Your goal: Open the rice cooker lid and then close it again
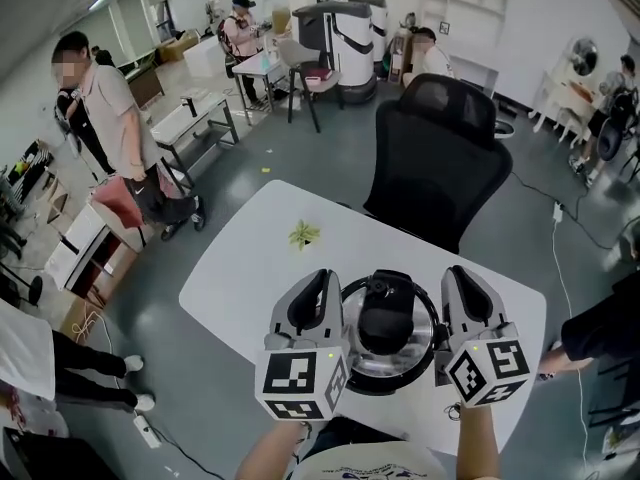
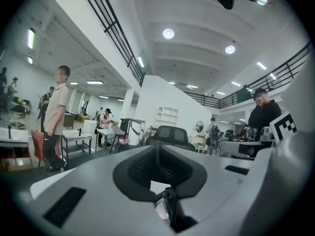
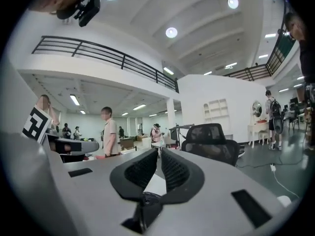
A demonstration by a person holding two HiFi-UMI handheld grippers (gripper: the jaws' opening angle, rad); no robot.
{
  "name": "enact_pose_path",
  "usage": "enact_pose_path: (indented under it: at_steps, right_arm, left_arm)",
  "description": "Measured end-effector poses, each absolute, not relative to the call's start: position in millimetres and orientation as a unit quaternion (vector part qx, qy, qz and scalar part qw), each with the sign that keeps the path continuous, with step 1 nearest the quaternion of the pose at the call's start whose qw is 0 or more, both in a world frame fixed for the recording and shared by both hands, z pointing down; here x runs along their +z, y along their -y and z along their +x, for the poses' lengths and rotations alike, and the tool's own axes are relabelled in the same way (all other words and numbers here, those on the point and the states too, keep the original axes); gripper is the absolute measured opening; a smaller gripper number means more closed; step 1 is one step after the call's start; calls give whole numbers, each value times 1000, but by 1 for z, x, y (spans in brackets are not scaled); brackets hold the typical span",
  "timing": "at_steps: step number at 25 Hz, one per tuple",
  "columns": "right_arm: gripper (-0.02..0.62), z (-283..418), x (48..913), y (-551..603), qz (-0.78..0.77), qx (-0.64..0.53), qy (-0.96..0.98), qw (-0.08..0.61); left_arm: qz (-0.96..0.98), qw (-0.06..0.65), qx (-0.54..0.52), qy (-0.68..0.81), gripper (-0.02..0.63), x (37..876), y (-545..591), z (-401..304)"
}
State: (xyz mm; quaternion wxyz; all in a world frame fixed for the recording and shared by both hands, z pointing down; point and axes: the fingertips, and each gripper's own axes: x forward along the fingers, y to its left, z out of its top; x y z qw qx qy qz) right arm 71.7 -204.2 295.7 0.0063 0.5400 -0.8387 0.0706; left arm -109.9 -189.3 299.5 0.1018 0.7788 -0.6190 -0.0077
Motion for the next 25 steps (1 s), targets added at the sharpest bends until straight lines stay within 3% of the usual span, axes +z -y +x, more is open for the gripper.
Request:
enact_pose_path:
  at_steps: [5,25]
  right_arm:
    - [12,75,276,193,560,17,828,-6]
    - [11,87,259,161,601,-11,798,-26]
  left_arm:
    - [772,68,-9,632,17,284,180,-110]
    - [768,39,-14,639,14,268,150,-107]
